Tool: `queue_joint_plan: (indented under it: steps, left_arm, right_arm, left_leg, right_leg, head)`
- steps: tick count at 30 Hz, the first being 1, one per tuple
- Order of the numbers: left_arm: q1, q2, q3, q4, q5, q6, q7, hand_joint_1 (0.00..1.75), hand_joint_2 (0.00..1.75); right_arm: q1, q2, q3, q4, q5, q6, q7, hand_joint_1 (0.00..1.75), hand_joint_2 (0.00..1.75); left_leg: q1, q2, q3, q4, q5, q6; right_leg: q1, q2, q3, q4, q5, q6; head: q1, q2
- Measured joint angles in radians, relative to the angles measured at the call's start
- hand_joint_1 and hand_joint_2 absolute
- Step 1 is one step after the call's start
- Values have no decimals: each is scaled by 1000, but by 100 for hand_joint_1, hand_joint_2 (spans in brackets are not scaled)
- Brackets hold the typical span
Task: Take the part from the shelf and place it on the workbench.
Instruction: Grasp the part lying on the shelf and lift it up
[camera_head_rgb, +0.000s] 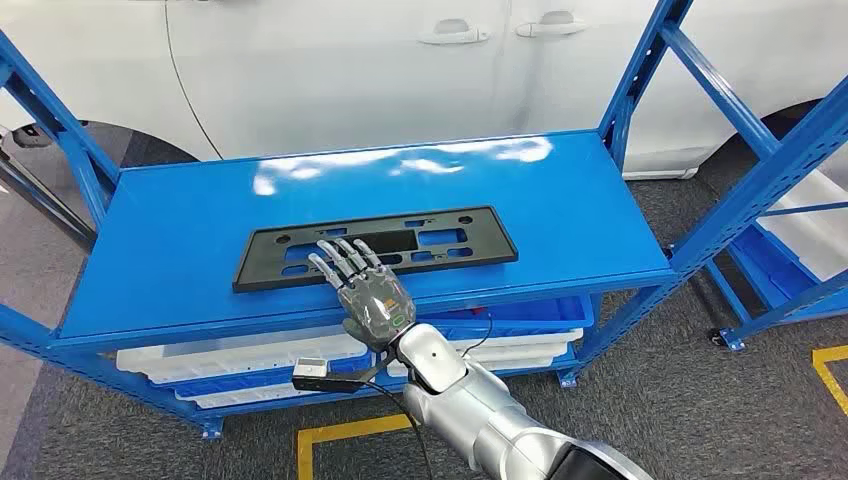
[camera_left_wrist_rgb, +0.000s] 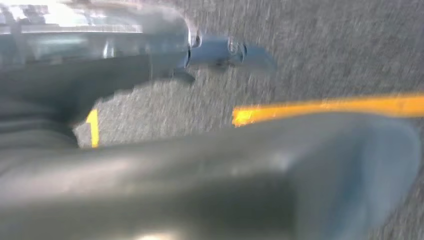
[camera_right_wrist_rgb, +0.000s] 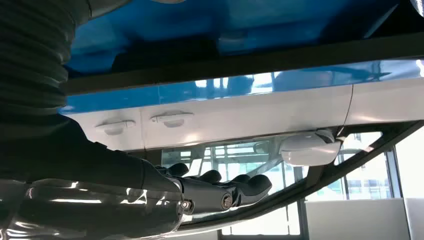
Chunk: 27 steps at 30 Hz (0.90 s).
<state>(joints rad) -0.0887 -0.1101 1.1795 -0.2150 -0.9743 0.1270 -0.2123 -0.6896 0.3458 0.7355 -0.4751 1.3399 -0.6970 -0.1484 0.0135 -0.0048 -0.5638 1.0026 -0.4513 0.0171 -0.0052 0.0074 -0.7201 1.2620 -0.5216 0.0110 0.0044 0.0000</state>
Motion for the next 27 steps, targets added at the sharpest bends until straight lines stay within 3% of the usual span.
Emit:
queue_joint_plan:
  steps: [4, 6, 9, 10, 12, 14, 15, 16, 18, 19, 20, 24, 25, 27]
  left_arm:
    - [-1, -2, -2, 2, -1, 0, -1, 0, 0]
    - [-2, -2, -3, 4, -2, 0, -1, 0, 0]
    - [-3, 1, -3, 4, -3, 0, -2, 0, 0]
    - [-4, 1, -3, 4, -3, 0, -2, 0, 0]
    - [-3, 2, -3, 4, -4, 0, -2, 0, 0]
    - [0, 2, -3, 4, -6, 0, -2, 0, 0]
    - [1, 2, -3, 4, -6, 0, -2, 0, 0]
    - [1, 3, -4, 4, -7, 0, -2, 0, 0]
    - [1, 4, -4, 4, -7, 0, -2, 0, 0]
    - [0, 5, -4, 4, -8, 0, -2, 0, 0]
    - [0, 5, -4, 4, -8, 1, -2, 0, 0]
    - [1, 4, -4, 4, -8, 2, -2, 0, 0]
    - [0, 4, -4, 4, -8, 2, -3, 0, 0]
    - [-2, 3, -4, 4, -8, 3, -5, 0, 0]
  right_arm:
    - [-4, 1, 4, 2, -5, 1, 10, 0, 175]
    - [-6, 2, 7, 4, -7, 1, 15, 0, 175]
    - [-9, 7, 10, 5, -12, 2, 24, 0, 175]
    - [-11, 10, 11, 6, -14, 2, 26, 0, 175]
    - [-13, 14, 14, 8, -17, 2, 28, 0, 175]
    - [-12, 15, 18, 12, -19, 3, 29, 0, 175]
    - [-11, 15, 20, 14, -19, 3, 29, 0, 175]
    - [-10, 15, 21, 16, -19, 3, 30, 0, 175]
    - [-11, 15, 23, 17, -20, 3, 30, 0, 175]
    - [-11, 16, 25, 17, -20, 4, 31, 0, 175]
    - [-12, 16, 26, 18, -20, 4, 31, 0, 175]
    - [-14, 16, 34, 22, -18, 5, 45, 0, 175]
    - [-16, 16, 37, 23, -17, 5, 51, 0, 175]
    - [-18, 15, 43, 27, -11, 7, 61, 0, 175]
  left_leg:
    - [-6, -2, 17, 2, -18, -10]
    - [-7, -2, 18, 2, -25, -22]
    - [-3, 0, 17, 18, -44, -39]
    - [-2, 0, 2, 53, -62, -44]
    - [2, 0, -66, 182, -115, -52]
    - [5, 0, -132, 283, -134, -59]
    - [6, 0, -142, 282, -112, -61]
    - [7, 1, -131, 240, -72, -61]
    - [6, 1, -78, 103, 14, -57]
    - [5, 1, -54, 47, 35, -52]
    - [3, 1, -42, 16, 40, -46]
    - [4, 1, -33, 0, 27, -21]
    - [6, 1, -29, -3, 26, -15]
    - [6, 2, -22, -5, 20, -6]
  right_leg:
    - [9, -2, 80, -208, 105, -23]
    - [13, -1, 92, -238, 102, -29]
    - [7, 1, 108, -255, 97, -38]
    - [3, 1, 115, -261, 95, -42]
    - [2, -1, 127, -264, 87, -49]
    - [3, 0, 138, -263, 78, -51]
    - [2, 1, 145, -263, 72, -50]
    - [2, 2, 154, -263, 66, -48]
    - [3, 4, 171, -262, 52, -41]
    - [5, 4, 174, -261, 47, -36]
    - [7, 5, 174, -260, 43, -32]
    - [7, 4, 167, -243, 26, -11]
    - [6, 3, 151, -209, 9, -5]
    - [2, 1, 82, -83, -42, 3]
  head:
    - [-1, 0]
    - [-3, 0]
    - [-5, 0]
    - [-7, 0]
    - [-10, 0]
    - [-10, 0]
    - [-10, 0]
    - [-10, 0]
    - [-10, 0]
    - [-10, 0]
    - [-10, 0]
    - [-9, 0]
    - [-8, 0]
    - [-7, 0]
